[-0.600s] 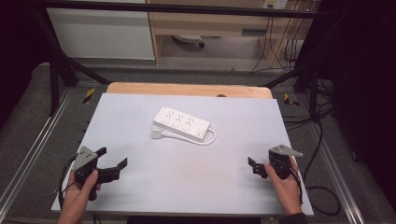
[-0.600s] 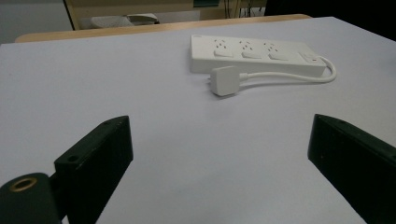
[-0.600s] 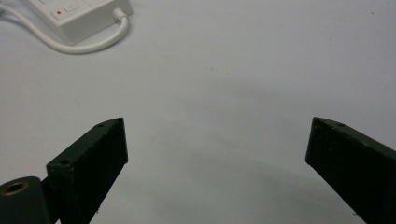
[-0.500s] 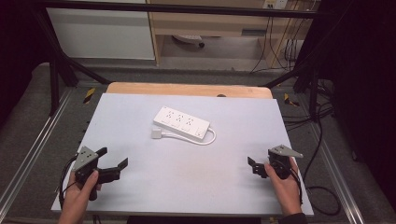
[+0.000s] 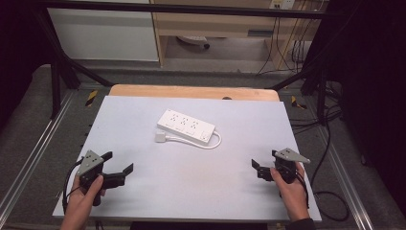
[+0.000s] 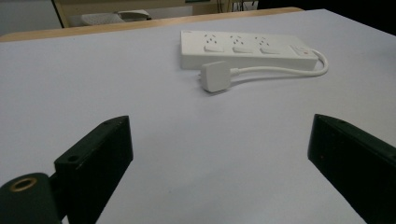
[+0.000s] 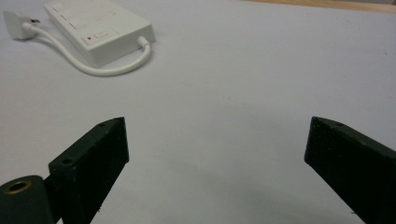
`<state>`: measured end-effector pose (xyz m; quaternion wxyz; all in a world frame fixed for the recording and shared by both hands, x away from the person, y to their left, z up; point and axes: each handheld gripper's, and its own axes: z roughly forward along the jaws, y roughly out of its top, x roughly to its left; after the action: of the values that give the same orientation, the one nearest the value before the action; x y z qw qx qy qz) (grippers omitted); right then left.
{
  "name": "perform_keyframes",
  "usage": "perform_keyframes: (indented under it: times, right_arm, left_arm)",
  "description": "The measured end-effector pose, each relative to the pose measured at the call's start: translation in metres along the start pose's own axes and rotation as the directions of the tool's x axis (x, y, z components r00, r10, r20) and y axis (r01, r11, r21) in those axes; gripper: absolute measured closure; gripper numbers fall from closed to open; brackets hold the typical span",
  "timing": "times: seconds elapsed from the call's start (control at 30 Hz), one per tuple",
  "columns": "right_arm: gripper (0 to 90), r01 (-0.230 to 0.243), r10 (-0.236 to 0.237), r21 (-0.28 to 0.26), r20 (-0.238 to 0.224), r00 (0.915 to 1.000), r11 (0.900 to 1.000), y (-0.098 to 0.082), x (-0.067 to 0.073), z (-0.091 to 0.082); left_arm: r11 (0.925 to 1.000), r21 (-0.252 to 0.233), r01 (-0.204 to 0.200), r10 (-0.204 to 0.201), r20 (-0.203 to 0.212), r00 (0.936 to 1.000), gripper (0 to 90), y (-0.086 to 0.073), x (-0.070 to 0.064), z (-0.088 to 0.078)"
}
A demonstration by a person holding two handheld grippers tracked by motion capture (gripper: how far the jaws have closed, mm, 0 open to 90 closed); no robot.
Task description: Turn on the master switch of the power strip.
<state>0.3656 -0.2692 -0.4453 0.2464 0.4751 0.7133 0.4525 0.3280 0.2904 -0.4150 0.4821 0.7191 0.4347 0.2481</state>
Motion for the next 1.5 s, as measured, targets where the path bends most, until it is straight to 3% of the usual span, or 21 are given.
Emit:
perform_keyframes:
  times: [0.3,0.47,0.73,0.97,1.3,1.5]
  right_arm:
    - [4.8,-0.017,0.015,-0.060,-0.025,0.9996,0.998,0.005,0.003,-0.004]
    - [3.7,-0.024,0.022,-0.067,-0.042,0.9989,0.997,0.007,0.004,-0.006]
    - [7.8,-0.039,0.034,-0.106,-0.053,0.9980,0.994,0.012,0.007,-0.012]
    - [7.5,-0.026,0.014,-0.147,-0.082,0.9965,0.989,0.029,0.019,-0.014]
    - [5.6,0.007,-0.022,-0.121,-0.129,0.9914,0.993,0.057,0.033,0.000]
    - [12.4,-0.009,-0.010,-0.125,-0.150,0.9886,0.992,0.074,0.035,0.013]
  left_arm:
    - [1.0000,-0.001,0.004,-0.004,0.007,1.0000,6.3,0.000,-0.001,0.000]
    - [1.0000,-0.002,0.009,-0.009,0.011,0.9999,6.3,0.000,0.000,0.000]
    - [1.0000,-0.001,0.007,-0.007,0.023,0.9997,5.9,0.000,-0.002,0.000]
    - [0.9999,0.002,0.015,-0.015,0.024,0.9996,6.1,0.000,0.000,0.000]
    - [0.9999,0.009,0.015,-0.015,0.022,0.9997,6.1,-0.001,0.000,0.001]
    - [0.9999,0.007,0.013,-0.014,0.024,0.9996,6.2,-0.001,0.000,-0.001]
